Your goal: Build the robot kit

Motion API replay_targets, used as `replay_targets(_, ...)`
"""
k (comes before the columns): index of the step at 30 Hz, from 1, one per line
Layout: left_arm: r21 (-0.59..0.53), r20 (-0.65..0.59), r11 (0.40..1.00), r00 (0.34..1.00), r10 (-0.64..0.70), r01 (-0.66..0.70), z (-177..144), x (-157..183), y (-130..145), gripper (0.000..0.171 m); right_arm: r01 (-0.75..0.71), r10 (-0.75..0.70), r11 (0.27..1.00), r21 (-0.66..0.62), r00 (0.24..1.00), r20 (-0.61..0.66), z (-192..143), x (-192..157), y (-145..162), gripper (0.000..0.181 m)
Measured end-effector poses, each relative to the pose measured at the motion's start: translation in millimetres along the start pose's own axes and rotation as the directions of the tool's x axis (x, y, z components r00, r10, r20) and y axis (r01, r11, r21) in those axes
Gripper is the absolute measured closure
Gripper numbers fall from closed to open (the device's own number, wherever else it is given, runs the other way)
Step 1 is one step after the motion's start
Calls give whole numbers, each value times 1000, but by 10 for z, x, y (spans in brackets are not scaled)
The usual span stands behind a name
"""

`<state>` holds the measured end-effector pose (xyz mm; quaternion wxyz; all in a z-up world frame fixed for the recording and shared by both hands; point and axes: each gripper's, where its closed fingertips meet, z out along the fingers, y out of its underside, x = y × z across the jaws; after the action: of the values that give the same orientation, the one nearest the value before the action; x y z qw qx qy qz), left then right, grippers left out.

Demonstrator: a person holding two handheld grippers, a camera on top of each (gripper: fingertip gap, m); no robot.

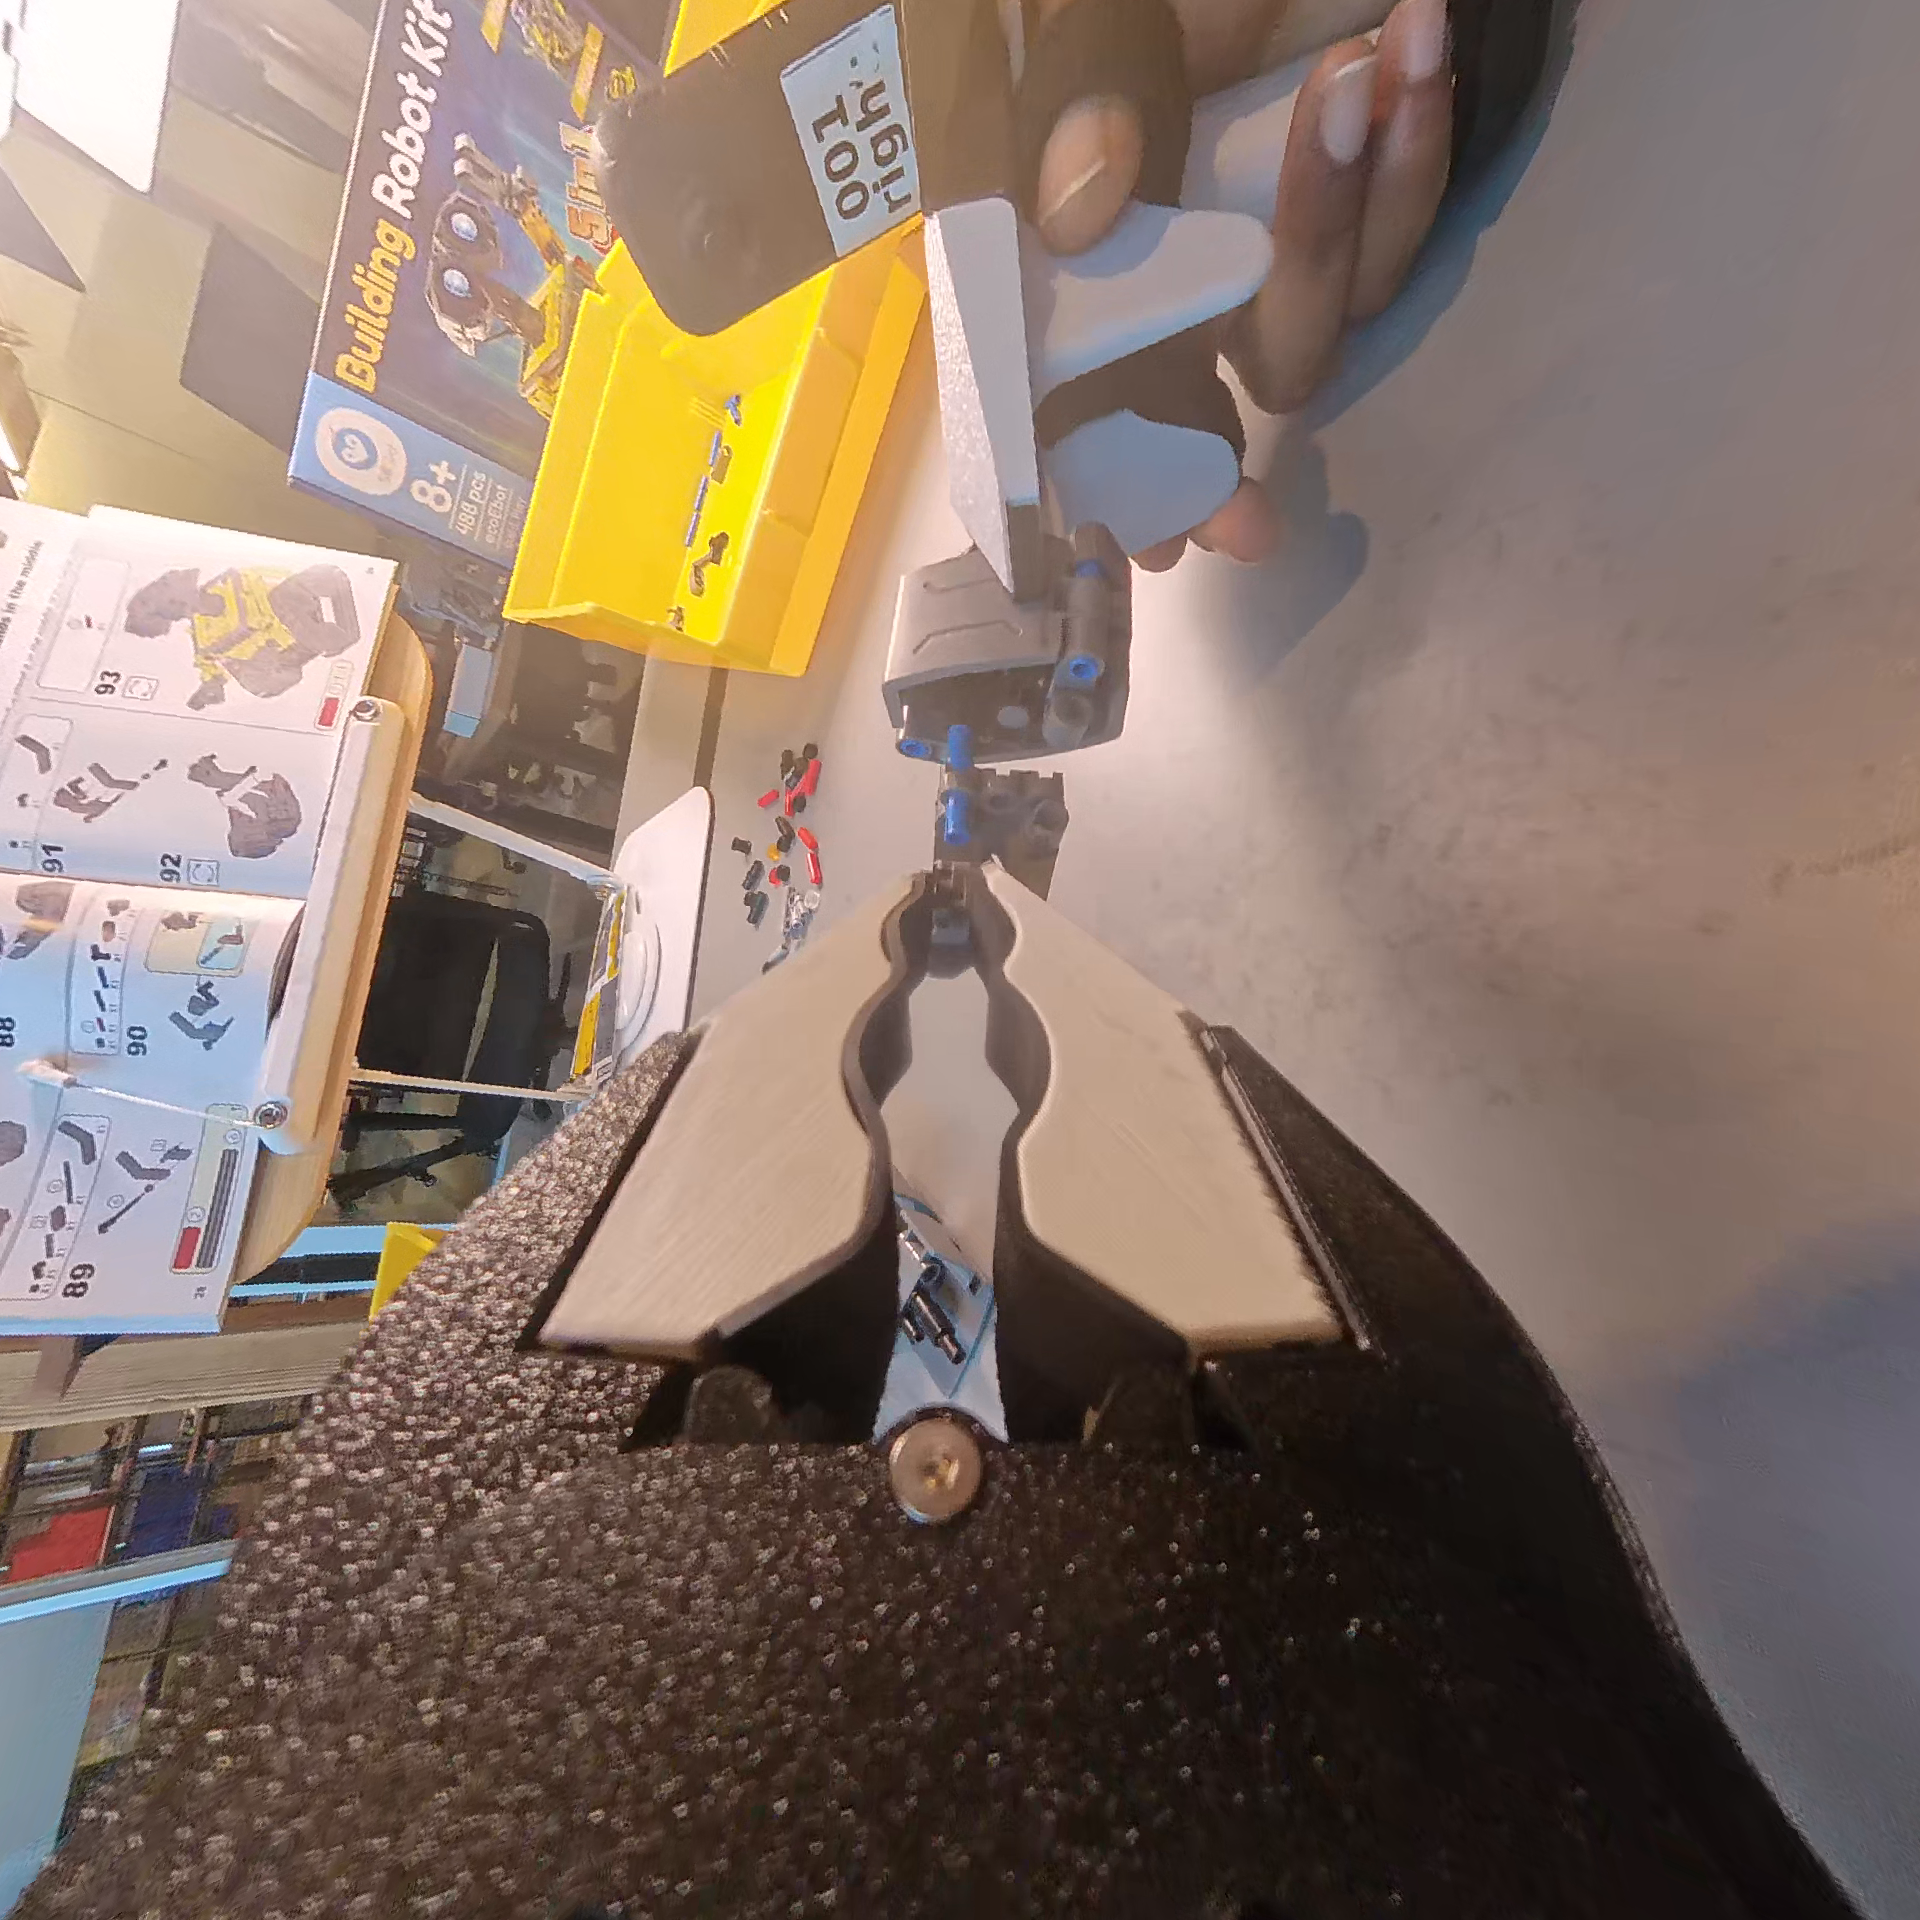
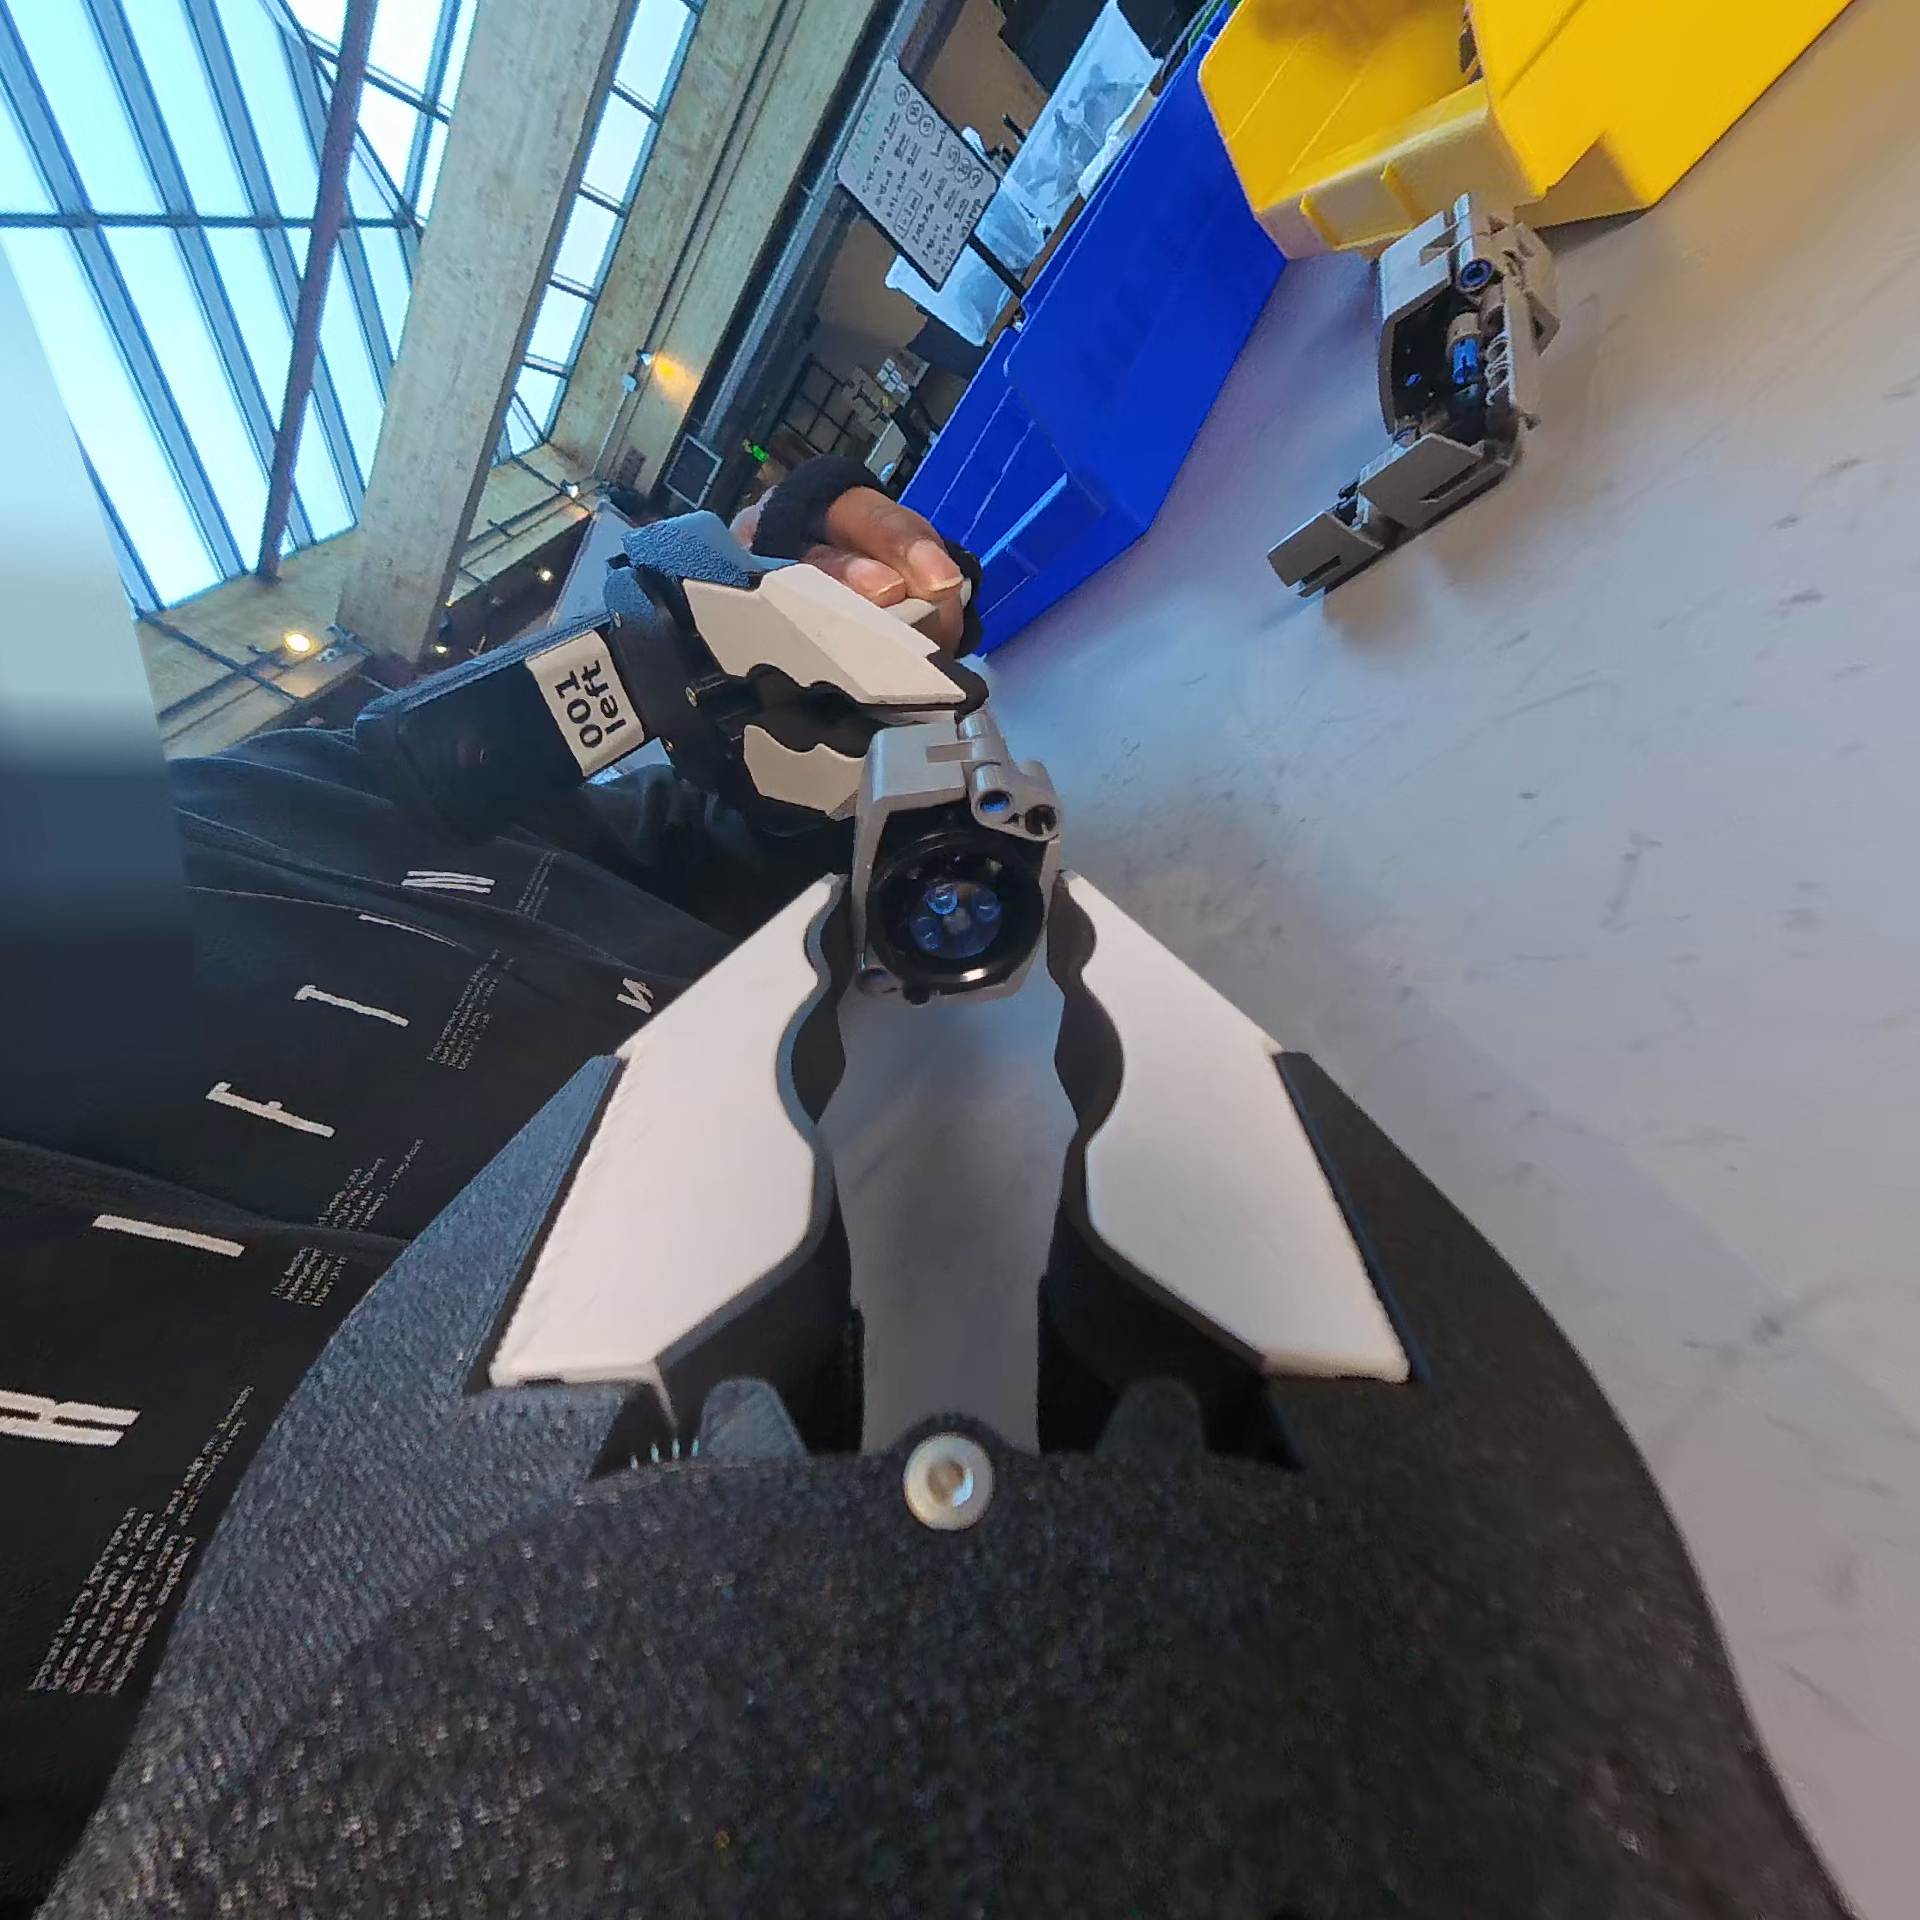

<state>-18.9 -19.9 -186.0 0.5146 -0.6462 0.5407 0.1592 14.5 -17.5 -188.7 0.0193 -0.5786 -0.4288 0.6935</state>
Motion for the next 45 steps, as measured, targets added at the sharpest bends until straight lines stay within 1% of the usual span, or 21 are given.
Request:
replay_targets(2, 7, 1, 1000, 1000, 23, -23, 4, 21, -14, 166, -8, 8, 1000, -17, 1000, 3, 4, -2, 29, 146)
replay_targets(4, 41, -16, 998, 999, 47, -46, -10, 65, -69, 166, -3, 4, 999, -49, 1000, 18, 18, -30, 83, 146)
replay_targets(8, 83, -65, 992, 992, 104, -99, -48, 159, -111, 166, 24, -20, 991, -134, 999, 33, 56, -75, 224, 146)
replay_targets(9, 86, -87, 990, 989, 123, -116, -51, 195, -113, 166, 39, -36, 984, -173, 999, 23, 61, -64, 284, 146)
replay_targets(12, 86, -164, 986, 974, 154, -141, -44, 342, -112, 166, 130, -155, 932, -340, 987, -46, 81, 2, 525, 146)
replay_targets(14, 87, -201, 984, 965, 169, -154, -49, 422, -118, 166, 175, -224, 894, -412, 972, -73, 66, 7, 602, 146)
replay_targets(18, 61, -240, 967, 936, 256, -248, -34, 498, -94, 166, 215, -331, 821, -530, 934, -134, 12, 68, 677, 146)
replay_targets(20, 40, -271, 955, 917, 292, -292, -43, 492, -62, 166, 232, -370, 804, -548, 916, -155, 27, 99, 674, 146)
replay_targets(24, 16, -296, 941, 898, 326, -337, -47, 459, -54, 166, 254, -405, 807, -533, 895, -186, 32, 120, 642, 145)
replay_targets(26, -1, -302, 944, 900, 314, -329, -12, 503, -28, 166, 258, -419, 803, -538, 886, -201, 5, 133, 649, 145)
replay_targets(28, -16, -303, 959, 916, 264, -282, 39, 574, 8, 166, 255, -439, 792, -555, 869, -227, -41, 167, 657, 146)
replay_targets(32, -35, -291, 996, 954, 71, -85, 135, 716, 54, 165, 245, -464, 763, -599, 852, -242, -78, 172, 708, 146)
replay_targets(35, -70, -329, 993, 937, -115, 97, 139, 772, 113, 164, 244, -465, 759, -604, 853, -238, -71, 164, 727, 146)
replay_targets(37, -105, -377, 964, 888, -265, 243, 110, 778, 134, 163, 245, -466, 758, -605, 852, -238, -71, 164, 729, 146)
replay_targets(38, -130, -410, 936, 842, -350, 326, 92, 784, 144, 159, 245, -466, 758, -605, 852, -238, -71, 164, 728, 146)
replay_targets(39, -156, -449, 895, 777, -442, 418, 69, 786, 141, 155, 245, -465, 758, -604, 853, -238, -72, 164, 729, 146)
replay_targets(40, -191, -492, 836, 687, -535, 514, 41, 787, 127, 151, 245, -465, 758, -604, 853, -237, -73, 163, 730, 146)
replay_targets(41, -226, -533, 766, 582, -614, 601, 12, 770, 100, 146, 245, -463, 759, -603, 854, -237, -74, 163, 729, 146)
replay_targets(43, -293, -561, 633, 408, -721, 716, -7, 688, 106, 145, 245, -461, 761, -601, 856, -235, -75, 164, 729, 146)
replay_targets(44, -334, -561, 589, 347, -752, 736, -5, 671, 139, 144, 244, -461, 761, -601, 856, -235, -77, 164, 730, 146)
replay_targets(45, -353, -563, 573, 322, -762, 740, -1, 665, 156, 141, 245, -463, 760, -601, 855, -236, -82, 164, 729, 146)
